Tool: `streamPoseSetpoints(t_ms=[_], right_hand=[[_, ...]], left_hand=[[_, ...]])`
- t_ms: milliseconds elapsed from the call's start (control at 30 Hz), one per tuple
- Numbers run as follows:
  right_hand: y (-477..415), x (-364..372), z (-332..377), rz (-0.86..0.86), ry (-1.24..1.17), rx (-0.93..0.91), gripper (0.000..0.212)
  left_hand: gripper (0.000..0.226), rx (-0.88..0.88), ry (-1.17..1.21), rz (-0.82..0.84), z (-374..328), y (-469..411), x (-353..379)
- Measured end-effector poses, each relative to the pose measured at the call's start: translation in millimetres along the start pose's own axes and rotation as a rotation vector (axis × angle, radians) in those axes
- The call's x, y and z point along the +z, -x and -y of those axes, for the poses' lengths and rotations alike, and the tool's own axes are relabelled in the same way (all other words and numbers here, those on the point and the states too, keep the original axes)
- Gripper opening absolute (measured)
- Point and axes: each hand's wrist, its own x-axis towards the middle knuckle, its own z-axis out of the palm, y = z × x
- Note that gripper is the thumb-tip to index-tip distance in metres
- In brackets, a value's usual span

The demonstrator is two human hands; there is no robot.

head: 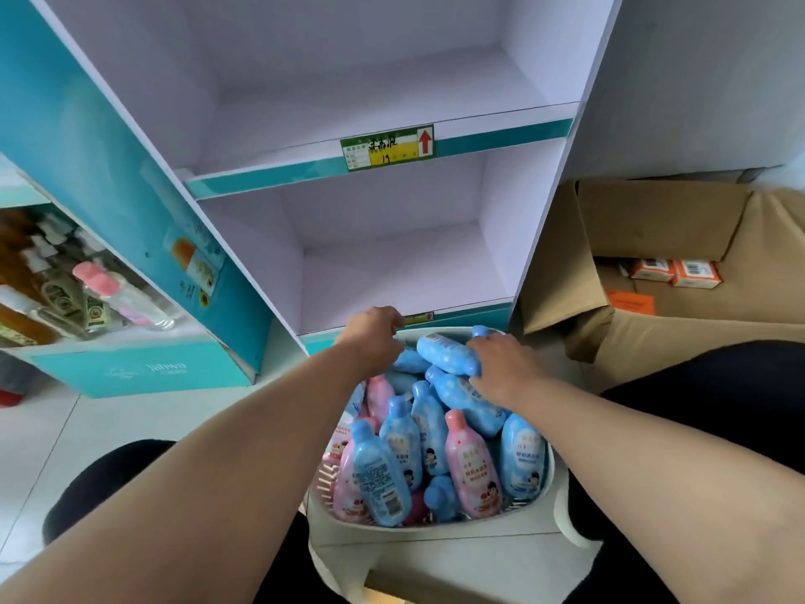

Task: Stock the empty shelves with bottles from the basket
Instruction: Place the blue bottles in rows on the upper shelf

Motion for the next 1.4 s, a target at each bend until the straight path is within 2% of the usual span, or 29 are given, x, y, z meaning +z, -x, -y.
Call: streamPoseSetpoints(t_ms=[133, 267, 367, 467, 633, 767, 867, 933, 1000, 1067, 1133, 1233, 1333, 1400], right_hand=[[-1.0, 19.4, 1.3, -0.051, 0.031, -0.013, 0.037], [-13.7, 24.8, 0.1, -0.066, 0.048, 0.001, 0.035], [-23.1, 25.6, -4.0, -0.063, -0.066, -0.024, 0.032], [-29.9, 22.1, -8.0, -0.139, -0.187, -0.069, 0.034], [-42.0, -4.1, -7.3, -0.256, -0.372, -0.164, 0.033], [-44.3, -4.2, -4.8, -0.266, -0.536, -0.193, 0.032], [-41.4, 1.0, -3.3, -0.171, -0.685, -0.115, 0.047], [-43.2, 12.7, -6.0, -0.025, -0.561, -0.037, 0.052], [-44.3, 27.0, -6.2, 0.189, -0.415, 0.046, 0.046], [-41.0, 35.3, 1.1, 0.354, -0.357, 0.089, 0.055], [-42.7, 45.7, 7.6, 0.408, -0.254, 0.062, 0.065], [-51.3, 41.7, 9.9, 0.456, -0.057, 0.006, 0.047], [-54.1, 36.6, 10.9, 0.495, -0.01, -0.031, 0.058], [-48.5, 36.6, 10.9, 0.507, -0.095, -0.006, 0.062]], left_hand=[[0.039, -0.009, 0.033, 0.038, 13.1, 4.1, 19.6], [0.043, 0.018, -0.05, 0.084, 16.4, -2.7, 31.7], [0.048, -0.026, -0.07, 0.132, 19.3, -8.4, 43.6], [0.058, -0.041, -0.053, 0.17, 17.0, -15.5, 53.6], [0.086, 0.041, 0.035, 0.086, -3.3, -36.6, 57.9], [0.069, 0.061, 0.151, 0.045, -5.9, -46.8, 59.4], [0.059, 0.01, 0.183, 0.049, 7.3, -45.1, 56.3], [0.054, -0.065, 0.183, 0.011, 18.4, -41.1, 53.0], [0.053, -0.131, 0.202, -0.044, 26.7, -36.5, 47.4], [0.053, -0.167, 0.236, -0.079, 31.7, -33.9, 42.9], [0.052, -0.173, 0.264, -0.092, 36.4, -32.6, 39.8], [0.051, -0.185, 0.288, -0.085, 39.8, -32.1, 36.0], [0.05, -0.193, 0.319, -0.064, 42.9, -30.1, 33.5], [0.048, -0.181, 0.336, -0.056, 44.9, -28.6, 33.4]])
